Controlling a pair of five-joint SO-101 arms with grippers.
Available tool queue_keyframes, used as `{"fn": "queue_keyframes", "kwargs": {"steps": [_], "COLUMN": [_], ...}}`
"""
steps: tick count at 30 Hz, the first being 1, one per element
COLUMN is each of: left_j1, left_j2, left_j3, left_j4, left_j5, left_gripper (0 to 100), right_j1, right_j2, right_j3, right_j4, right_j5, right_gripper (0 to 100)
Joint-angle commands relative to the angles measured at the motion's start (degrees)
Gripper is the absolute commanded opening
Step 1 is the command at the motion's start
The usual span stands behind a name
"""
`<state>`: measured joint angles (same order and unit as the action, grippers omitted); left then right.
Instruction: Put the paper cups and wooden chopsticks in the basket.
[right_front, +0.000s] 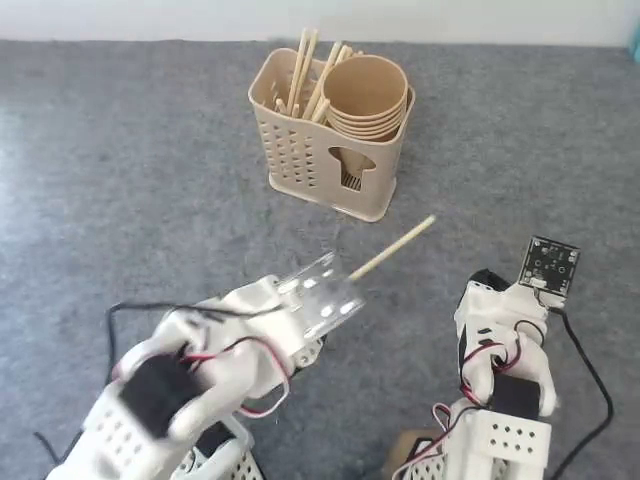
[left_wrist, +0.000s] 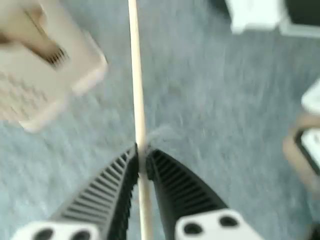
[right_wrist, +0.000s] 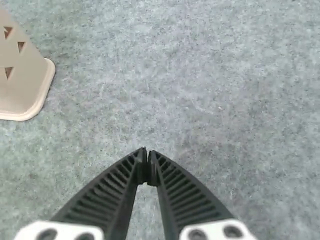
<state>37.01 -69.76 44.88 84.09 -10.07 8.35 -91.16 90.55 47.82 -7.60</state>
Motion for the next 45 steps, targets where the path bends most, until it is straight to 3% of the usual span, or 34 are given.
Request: {"fn": "queue_keyframes", "kwargs": {"steps": [1,5,9,16,26,29,38,45], "left_j1": [-2.4,-11.4,-20.0,-25.8,-25.6,-25.7,-25.7,-26.2], "left_j2": [-3.6,-4.4,-7.1,-6.6,3.6,11.5,35.7,56.9], "left_j3": [-2.8,-2.8,-2.2,-0.3,18.3,16.9,0.9,-6.9], "left_j4": [-1.1,-10.1,-24.1,-47.6,-102.6,-107.8,-109.2,-127.1], "left_j5": [1.2,1.8,8.1,15.3,17.3,17.3,17.6,17.1], "left_gripper": [1,1,1,1,1,1,1,1], "right_j1": [0.7,0.7,0.7,0.7,0.7,0.7,-0.6,-0.5], "right_j2": [-1.1,-1.1,-1.1,-1.1,-1.1,-1.5,-1.5,-1.5], "right_j3": [-0.6,-0.5,-0.5,-0.5,-0.5,-0.1,0.0,0.0], "right_j4": [-0.5,-0.5,-0.5,-0.5,-0.5,-0.6,-0.5,-0.5], "right_j5": [-0.7,-0.7,-0.7,-0.6,-0.4,-0.4,-0.3,-0.2], "right_gripper": [0.8,0.8,0.8,0.8,0.8,0.8,0.8,0.8]}}
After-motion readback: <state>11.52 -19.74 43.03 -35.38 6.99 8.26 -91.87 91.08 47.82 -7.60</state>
